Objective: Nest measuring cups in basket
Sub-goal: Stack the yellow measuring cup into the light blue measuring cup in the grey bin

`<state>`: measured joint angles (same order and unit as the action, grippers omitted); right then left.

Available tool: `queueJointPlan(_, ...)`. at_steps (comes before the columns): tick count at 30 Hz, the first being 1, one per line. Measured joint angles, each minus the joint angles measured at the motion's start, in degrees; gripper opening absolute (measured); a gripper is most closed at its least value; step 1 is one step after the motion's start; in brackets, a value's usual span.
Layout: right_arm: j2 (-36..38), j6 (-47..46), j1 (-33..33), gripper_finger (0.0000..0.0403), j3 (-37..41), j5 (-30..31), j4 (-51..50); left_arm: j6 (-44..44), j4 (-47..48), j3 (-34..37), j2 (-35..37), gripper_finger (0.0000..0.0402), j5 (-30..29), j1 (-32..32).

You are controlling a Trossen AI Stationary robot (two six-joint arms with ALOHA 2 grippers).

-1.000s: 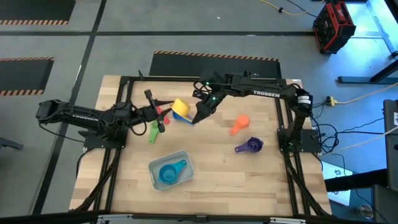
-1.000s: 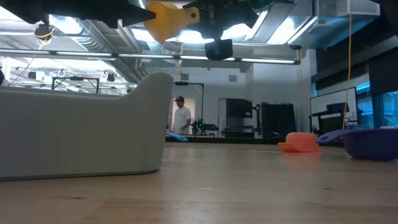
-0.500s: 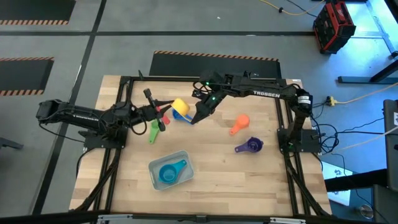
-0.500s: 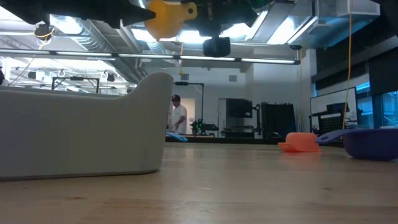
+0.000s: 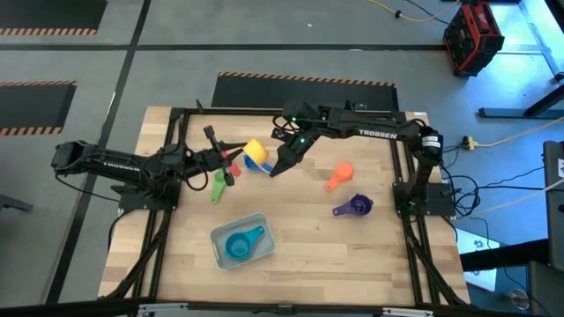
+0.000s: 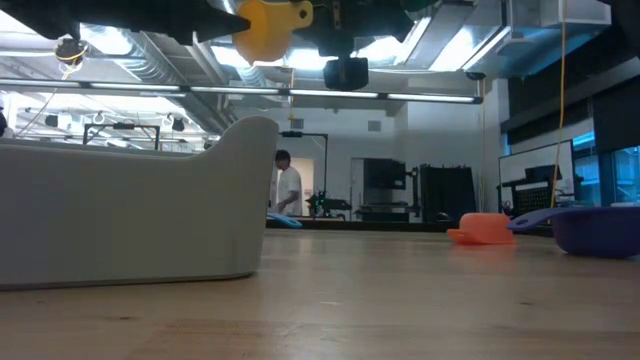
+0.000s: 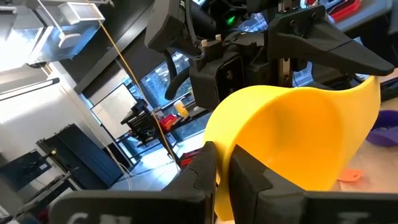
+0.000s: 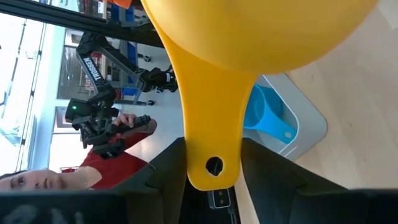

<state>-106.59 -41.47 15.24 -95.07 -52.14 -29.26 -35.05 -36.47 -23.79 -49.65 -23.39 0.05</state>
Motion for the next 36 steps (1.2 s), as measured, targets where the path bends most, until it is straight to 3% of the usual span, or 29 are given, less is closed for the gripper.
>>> queueJointPlan(19,0.00,0.16,-0.01,0.0154,0.00,-1.33,-0.24,0.02,-0.09,0.00,0.09,0.0016,0.51,-0.04)
queueJointPlan(36,0.39,13.63,3.46,0.0154,0.11,-0.93,-2.33,3.27,1.07,0.00,0.20,0.0013,0.53,-3.55)
